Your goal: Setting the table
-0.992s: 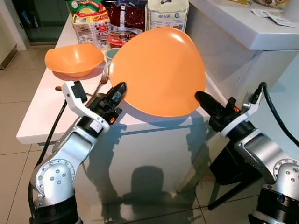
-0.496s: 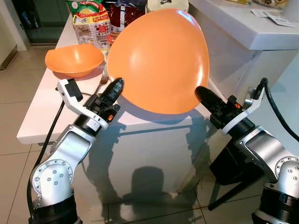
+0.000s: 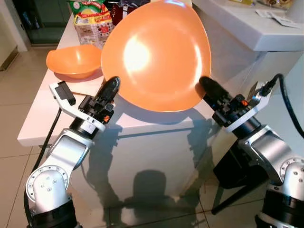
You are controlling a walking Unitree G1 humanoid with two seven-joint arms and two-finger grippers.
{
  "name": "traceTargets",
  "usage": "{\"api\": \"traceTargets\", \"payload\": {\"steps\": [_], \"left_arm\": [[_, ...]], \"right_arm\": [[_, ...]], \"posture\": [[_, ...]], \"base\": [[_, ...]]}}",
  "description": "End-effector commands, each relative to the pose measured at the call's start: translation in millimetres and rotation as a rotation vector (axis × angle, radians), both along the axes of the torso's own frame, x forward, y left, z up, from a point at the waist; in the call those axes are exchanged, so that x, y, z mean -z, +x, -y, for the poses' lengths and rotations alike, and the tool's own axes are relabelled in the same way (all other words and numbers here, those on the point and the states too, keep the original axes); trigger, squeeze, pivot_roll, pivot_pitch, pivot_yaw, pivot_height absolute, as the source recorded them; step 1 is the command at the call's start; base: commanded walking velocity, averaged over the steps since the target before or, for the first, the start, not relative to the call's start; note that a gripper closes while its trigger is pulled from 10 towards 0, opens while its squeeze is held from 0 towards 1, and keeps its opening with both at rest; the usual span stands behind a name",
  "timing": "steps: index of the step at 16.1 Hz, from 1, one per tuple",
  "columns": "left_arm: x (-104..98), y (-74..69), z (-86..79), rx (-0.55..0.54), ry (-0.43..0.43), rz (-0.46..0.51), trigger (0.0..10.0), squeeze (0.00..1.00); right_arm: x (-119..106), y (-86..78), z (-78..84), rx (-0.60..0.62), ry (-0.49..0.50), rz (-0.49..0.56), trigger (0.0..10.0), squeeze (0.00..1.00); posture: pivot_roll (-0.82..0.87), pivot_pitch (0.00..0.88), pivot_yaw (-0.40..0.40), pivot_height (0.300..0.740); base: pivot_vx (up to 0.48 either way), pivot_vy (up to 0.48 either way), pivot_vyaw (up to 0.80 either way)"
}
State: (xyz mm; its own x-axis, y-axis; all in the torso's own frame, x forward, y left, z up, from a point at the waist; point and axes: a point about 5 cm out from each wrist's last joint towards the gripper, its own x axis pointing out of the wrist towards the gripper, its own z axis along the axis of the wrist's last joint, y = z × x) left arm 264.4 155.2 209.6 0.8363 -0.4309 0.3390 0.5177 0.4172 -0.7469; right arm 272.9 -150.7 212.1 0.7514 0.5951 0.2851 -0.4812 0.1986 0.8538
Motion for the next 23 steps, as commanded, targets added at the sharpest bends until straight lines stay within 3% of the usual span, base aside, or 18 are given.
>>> {"api": "traceTargets", "payload": {"steps": [1, 2, 3, 4, 5, 6, 7, 8, 9, 15, 16, 17, 18, 23], "left_arm": [[-7.2, -3.5, 10.3, 0.070, -0.030, 0.035, 0.0, 0.00], [-7.0, -3.5, 10.1, 0.071, -0.028, 0.032, 0.0, 0.00], [-6.9, -3.4, 9.6, 0.071, -0.028, 0.029, 0.0, 0.00], [-7.0, -3.0, 9.2, 0.072, -0.030, 0.027, 0.0, 0.00], [-6.8, -2.1, 8.9, 0.071, -0.031, 0.025, 0.0, 0.00], [-6.8, -1.7, 8.8, 0.070, -0.032, 0.024, 0.0, 0.00], [-7.1, -0.7, 8.4, 0.059, -0.033, 0.023, 0.0, 0.00], [-7.4, -0.5, 7.1, 0.047, -0.036, 0.024, 0.0, 0.00], [-8.3, -0.9, 2.7, 0.032, -0.047, 0.024, 0.0, 0.00], [-9.2, 0.1, -5.5, 0.007, -0.044, 0.027, 0.0, 0.00], [-9.1, -0.4, -5.3, 0.008, -0.044, 0.026, 0.0, 0.00], [-8.5, -1.2, -4.8, 0.015, -0.043, 0.024, 0.0, 0.00], [-7.8, -1.9, -4.0, 0.021, -0.042, 0.022, 0.0, 0.00], [-6.0, -3.2, -4.1, 0.020, -0.038, 0.015, 0.0, 0.00]], "right_arm": [[-6.3, 0.8, -6.9, -0.036, -0.014, 0.025, 10.0, 1.00], [-4.6, 1.8, -7.8, -0.032, -0.026, 0.016, 10.0, 0.98], [-4.2, 1.6, -8.3, -0.031, -0.027, 0.015, 10.0, 0.35], [-4.8, 0.9, -8.6, -0.032, -0.022, 0.018, 10.0, 0.02], [-5.5, -0.3, -8.5, -0.034, -0.008, 0.018, 9.3, 0.00], [-5.5, -0.6, -8.2, -0.035, -0.005, 0.018, 6.7, 0.00], [-5.2, -0.1, -6.5, -0.032, -0.007, 0.016, 2.6, 0.00], [-4.6, 0.6, -5.1, -0.023, -0.014, 0.012, 3.4, 0.00], [-3.7, 1.2, -3.6, -0.008, -0.023, 0.006, 10.0, 0.00], [-2.3, 0.5, 0.0, 0.004, -0.036, -0.001, 10.0, 0.00], [-1.8, 0.5, 0.0, 0.002, -0.032, -0.003, 6.2, 0.00], [-1.5, 0.4, -0.8, 0.001, -0.024, -0.006, 0.5, 0.00], [-1.6, 0.1, -1.9, -0.002, -0.013, -0.006, 0.0, 0.00], [-0.6, 0.1, -1.4, -0.013, 0.016, -0.011, 0.0, 0.00]], "posture": [[0.06, 0.000, -0.031, 0.740], [0.06, 0.000, -0.031, 0.740], [0.06, 0.000, -0.026, 0.740], [0.06, 0.000, -0.026, 0.740], [0.06, 0.000, -0.025, 0.740], [0.06, 0.000, -0.025, 0.740], [0.06, 0.000, -0.028, 0.740], [0.06, 0.000, -0.028, 0.740], [0.06, 0.000, -0.029, 0.740], [0.06, 0.000, -0.031, 0.740], [0.06, 0.000, -0.030, 0.740], [0.06, 0.000, -0.029, 0.740], [0.06, 0.000, -0.029, 0.740], [0.06, 0.000, -0.029, 0.740]], "base": [[0.000, 0.000, 0.00], [0.000, 0.000, 0.00], [0.000, 0.000, 0.00], [0.000, 0.000, 0.00], [0.000, 0.000, 0.00], [0.000, 0.000, 0.00], [0.000, 0.000, 0.00], [0.000, 0.000, 0.00], [0.000, 0.000, 0.00], [0.000, 0.000, 0.00], [0.000, 0.000, 0.00], [0.000, 0.000, 0.00], [0.000, 0.000, 0.00], [0.000, 0.000, 0.00]]}}
